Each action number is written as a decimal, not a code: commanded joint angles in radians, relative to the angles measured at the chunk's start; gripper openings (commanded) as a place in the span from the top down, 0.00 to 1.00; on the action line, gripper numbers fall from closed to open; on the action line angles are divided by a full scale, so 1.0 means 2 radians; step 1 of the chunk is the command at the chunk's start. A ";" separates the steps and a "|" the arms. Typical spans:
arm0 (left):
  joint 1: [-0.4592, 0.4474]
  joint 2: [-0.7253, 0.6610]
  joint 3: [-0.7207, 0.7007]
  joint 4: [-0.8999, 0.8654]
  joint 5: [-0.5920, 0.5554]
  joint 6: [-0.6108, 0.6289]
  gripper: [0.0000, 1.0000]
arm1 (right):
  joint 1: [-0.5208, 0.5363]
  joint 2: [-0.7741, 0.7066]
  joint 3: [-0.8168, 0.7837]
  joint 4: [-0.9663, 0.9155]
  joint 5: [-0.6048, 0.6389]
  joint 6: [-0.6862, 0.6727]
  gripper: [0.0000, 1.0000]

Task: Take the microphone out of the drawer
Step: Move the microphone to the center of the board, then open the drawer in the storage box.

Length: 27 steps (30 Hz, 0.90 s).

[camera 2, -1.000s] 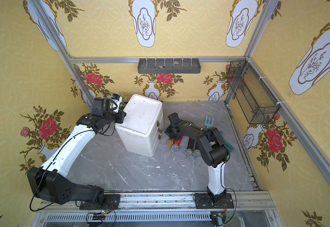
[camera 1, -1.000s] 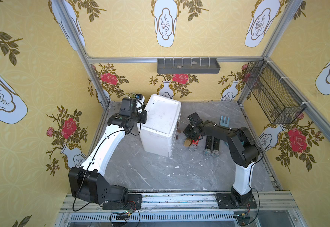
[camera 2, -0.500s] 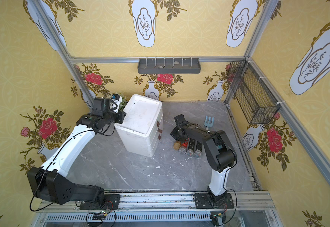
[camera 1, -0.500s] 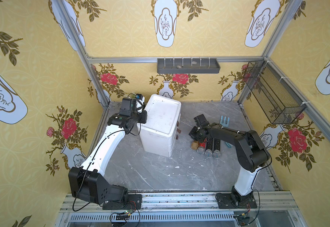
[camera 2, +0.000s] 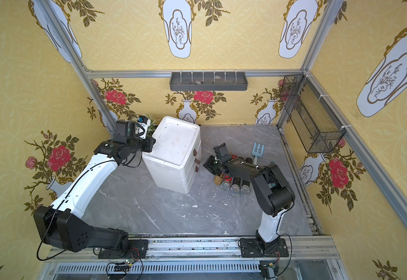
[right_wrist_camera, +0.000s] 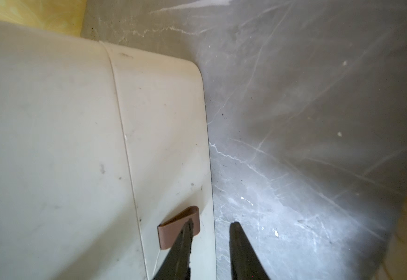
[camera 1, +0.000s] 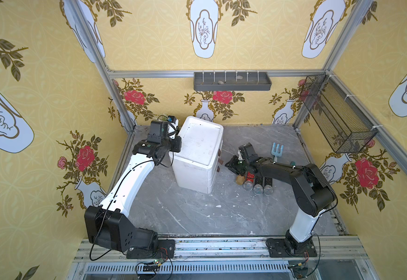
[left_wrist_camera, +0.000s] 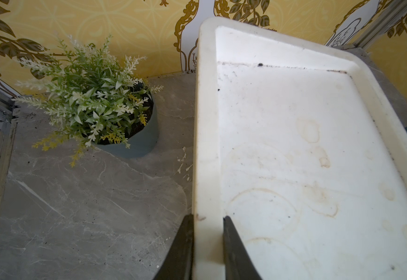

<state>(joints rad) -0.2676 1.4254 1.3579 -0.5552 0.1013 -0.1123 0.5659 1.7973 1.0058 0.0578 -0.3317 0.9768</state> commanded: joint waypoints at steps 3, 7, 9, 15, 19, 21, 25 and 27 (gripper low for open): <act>0.000 0.011 -0.009 -0.066 0.005 -0.003 0.85 | -0.003 -0.009 -0.076 0.184 -0.052 0.076 0.65; 0.001 0.011 -0.009 -0.066 0.005 -0.003 0.85 | 0.000 -0.002 -0.127 0.295 -0.052 0.116 0.62; 0.000 0.012 -0.009 -0.066 0.006 -0.004 0.84 | 0.003 0.006 -0.137 0.331 -0.051 0.130 0.60; 0.000 0.011 -0.009 -0.066 0.006 -0.004 0.84 | 0.013 0.026 -0.144 0.380 -0.048 0.157 0.57; 0.000 0.011 -0.009 -0.066 0.005 -0.003 0.84 | 0.020 0.046 -0.152 0.420 -0.047 0.188 0.53; 0.000 0.010 -0.009 -0.066 0.005 -0.003 0.84 | 0.023 0.056 -0.156 0.433 -0.044 0.207 0.50; 0.000 0.009 -0.009 -0.066 0.004 -0.003 0.83 | 0.031 0.052 -0.158 0.405 -0.024 0.232 0.50; 0.000 0.008 -0.009 -0.066 0.004 -0.003 0.83 | 0.035 0.038 -0.158 0.375 -0.006 0.232 0.50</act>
<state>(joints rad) -0.2676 1.4242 1.3582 -0.5571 0.1013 -0.1123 0.6277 1.8896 0.6960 0.9215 -0.3973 1.3960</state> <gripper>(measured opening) 0.219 0.503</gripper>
